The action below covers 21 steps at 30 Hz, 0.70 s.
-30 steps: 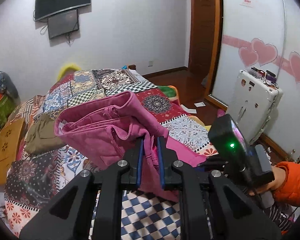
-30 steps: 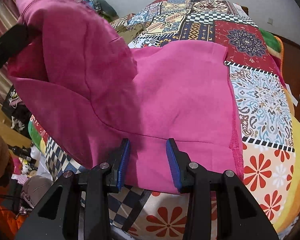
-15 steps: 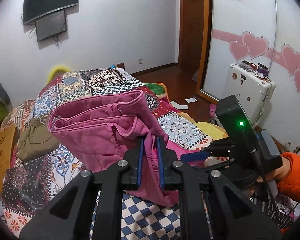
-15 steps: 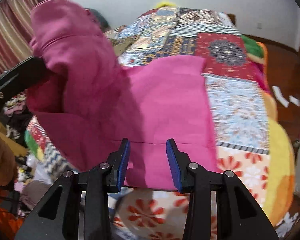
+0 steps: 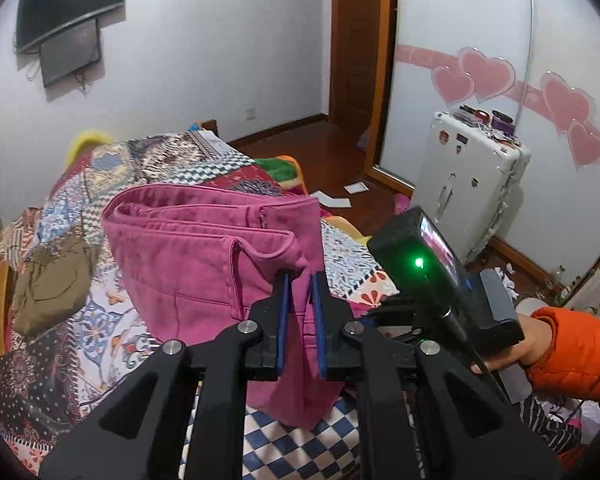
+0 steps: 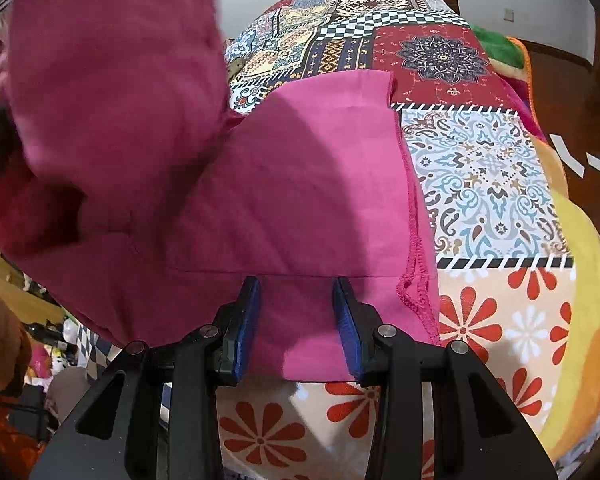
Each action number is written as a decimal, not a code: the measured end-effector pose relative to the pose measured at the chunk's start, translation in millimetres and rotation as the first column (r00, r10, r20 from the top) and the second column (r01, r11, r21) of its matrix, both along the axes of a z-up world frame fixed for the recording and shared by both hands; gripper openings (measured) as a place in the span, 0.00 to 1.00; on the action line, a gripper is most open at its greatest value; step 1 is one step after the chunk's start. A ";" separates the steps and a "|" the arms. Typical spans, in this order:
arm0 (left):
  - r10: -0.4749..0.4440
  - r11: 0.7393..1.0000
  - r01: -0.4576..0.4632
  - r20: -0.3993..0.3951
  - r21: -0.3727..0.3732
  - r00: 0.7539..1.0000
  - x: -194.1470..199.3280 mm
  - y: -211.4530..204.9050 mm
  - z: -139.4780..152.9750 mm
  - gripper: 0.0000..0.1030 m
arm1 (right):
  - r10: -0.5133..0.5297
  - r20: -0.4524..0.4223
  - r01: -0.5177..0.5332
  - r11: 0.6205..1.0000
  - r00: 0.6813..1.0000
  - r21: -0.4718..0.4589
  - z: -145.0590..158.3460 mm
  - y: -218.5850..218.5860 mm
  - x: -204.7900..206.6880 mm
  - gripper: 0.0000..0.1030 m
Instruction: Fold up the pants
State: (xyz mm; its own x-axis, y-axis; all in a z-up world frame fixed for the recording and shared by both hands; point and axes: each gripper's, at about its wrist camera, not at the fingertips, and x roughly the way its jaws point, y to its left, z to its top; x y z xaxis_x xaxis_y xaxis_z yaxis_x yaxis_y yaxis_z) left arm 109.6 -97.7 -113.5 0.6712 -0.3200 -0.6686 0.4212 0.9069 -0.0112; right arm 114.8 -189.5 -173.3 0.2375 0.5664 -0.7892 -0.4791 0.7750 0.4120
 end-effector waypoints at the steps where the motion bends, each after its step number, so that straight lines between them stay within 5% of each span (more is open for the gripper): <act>1: -0.006 1.000 0.006 -0.008 -0.003 1.000 1.8 -1.6 -1.4 0.08 | -0.012 0.013 0.012 1.000 1.000 0.002 4.5 -3.9 -0.7 0.34; 12: -0.065 0.997 0.053 -0.208 -0.061 0.976 43.5 -31.5 -49.6 0.07 | -0.138 0.029 0.139 0.990 0.990 -0.033 9.8 -58.2 -6.8 0.34; 16: -0.092 0.995 0.072 -0.305 -0.075 0.948 52.2 -37.3 -71.9 0.07 | -0.171 0.023 0.171 0.985 0.985 -0.025 11.5 -70.9 -7.0 0.34; 21: -0.090 0.996 0.082 -0.327 -0.038 0.941 49.8 -45.0 -82.3 0.11 | -0.201 0.035 0.201 0.980 0.979 -0.004 18.3 -83.5 -10.5 0.34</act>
State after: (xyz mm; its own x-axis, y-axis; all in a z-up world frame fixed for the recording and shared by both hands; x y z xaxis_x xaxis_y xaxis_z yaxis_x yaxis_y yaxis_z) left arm 159.4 -142.6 -195.7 0.3856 -0.3851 -0.8384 0.4667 0.8653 -0.1828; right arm 104.3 -273.0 -155.0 0.3726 0.4988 -0.7826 -0.3272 0.8597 0.3921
